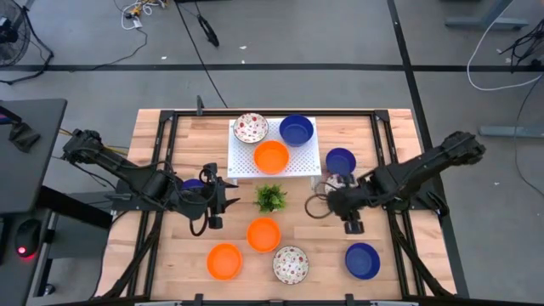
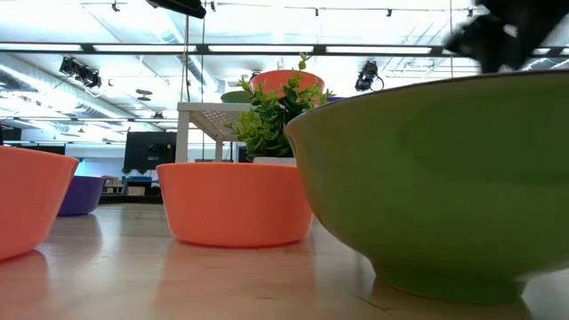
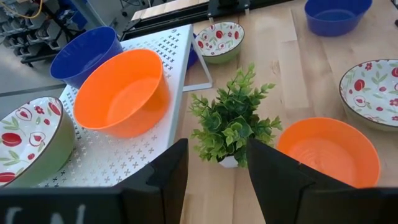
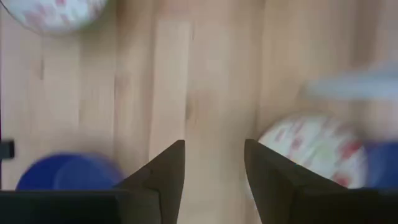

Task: Pick & Place Mini bowls
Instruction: Stack the blue bowl on top of the blue bowl on the shelf

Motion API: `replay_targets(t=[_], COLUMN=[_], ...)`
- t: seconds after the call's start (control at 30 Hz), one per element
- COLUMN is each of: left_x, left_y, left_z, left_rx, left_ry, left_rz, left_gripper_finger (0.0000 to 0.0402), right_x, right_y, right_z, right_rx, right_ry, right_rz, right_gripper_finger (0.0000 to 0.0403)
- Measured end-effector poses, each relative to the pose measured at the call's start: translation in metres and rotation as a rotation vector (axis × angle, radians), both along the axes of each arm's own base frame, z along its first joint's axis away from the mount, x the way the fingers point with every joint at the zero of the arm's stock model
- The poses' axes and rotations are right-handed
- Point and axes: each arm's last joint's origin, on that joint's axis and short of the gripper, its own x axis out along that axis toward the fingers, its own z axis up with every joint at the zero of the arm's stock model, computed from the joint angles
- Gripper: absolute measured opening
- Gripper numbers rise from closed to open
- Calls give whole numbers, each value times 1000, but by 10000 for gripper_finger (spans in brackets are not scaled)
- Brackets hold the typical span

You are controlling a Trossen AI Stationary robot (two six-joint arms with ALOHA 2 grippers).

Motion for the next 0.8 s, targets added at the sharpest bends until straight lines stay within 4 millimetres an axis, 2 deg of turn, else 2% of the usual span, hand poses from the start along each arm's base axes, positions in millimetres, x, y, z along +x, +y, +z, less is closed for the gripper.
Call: replay_targets(t=[0.23, 0.43, 0.6, 0.8], left_x=[0, 0, 0, 0], left_y=[0, 0, 0, 0], left_z=[0, 0, 0, 0], left_rx=[1, 0, -1, -1], left_ry=[0, 0, -3, -4], left_rz=[1, 1, 1, 1], left_gripper_finger=[167, 167, 167, 167], right_x=[-32, -37, -34, -26], right_y=[-3, -24, -60, -123], right_z=[-44, -55, -49, -47], right_rx=[5, -256, -400, -425], right_ry=[168, 105, 98, 100], right_rz=[-123, -168, -282, -451], right_gripper_finger=[169, 169, 169, 158])
